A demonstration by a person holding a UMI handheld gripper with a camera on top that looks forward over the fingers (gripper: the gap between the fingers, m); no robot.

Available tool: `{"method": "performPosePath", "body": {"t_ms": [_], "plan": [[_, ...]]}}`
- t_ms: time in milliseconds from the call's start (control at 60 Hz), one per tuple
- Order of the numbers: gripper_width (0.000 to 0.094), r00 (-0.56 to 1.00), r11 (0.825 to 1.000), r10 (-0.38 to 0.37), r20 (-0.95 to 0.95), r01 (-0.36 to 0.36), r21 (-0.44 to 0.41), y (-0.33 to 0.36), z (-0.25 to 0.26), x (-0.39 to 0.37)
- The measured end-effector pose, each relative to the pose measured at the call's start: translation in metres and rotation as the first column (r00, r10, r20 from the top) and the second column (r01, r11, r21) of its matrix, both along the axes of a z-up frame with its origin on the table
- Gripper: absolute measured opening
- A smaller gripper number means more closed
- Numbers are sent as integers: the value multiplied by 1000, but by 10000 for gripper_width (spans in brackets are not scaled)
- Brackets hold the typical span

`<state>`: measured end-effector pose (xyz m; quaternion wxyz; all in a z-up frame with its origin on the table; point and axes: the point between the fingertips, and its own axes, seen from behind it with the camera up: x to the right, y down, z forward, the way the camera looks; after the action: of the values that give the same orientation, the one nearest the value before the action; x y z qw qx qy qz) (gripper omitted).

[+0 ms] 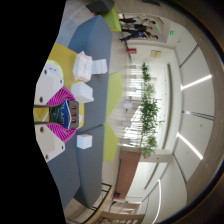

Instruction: Unplug charger

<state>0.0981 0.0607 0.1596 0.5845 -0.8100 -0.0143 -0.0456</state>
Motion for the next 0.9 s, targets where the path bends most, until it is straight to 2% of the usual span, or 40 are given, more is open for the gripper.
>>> {"method": "performPosePath", "body": {"t_ms": [67,150,250,400,450,483,533,567,617,717,900], "plan": [[182,1000,993,-4,-23,1,-119,-10,-62,11],[200,1000,973,-7,-31,-1,-231,-23,-123,17],[263,1000,966,-6,-7,4,-259,-28,-155,22],[385,1000,959,9,5,-7,-283,-27,-161,22],[472,1000,952,21,-14,-24,-304,-30,-163,17],[563,999,949,26,-29,-34,-315,-32,-162,14],[721,998,944,36,-43,-48,-326,-34,-155,10],[876,998,944,38,-42,-50,-327,-35,-152,10],[819,999,941,28,-32,-37,-335,-39,-144,13],[851,999,936,34,-11,-36,-350,-61,-122,14],[848,999,952,51,14,-44,-304,-121,-67,9]]}}
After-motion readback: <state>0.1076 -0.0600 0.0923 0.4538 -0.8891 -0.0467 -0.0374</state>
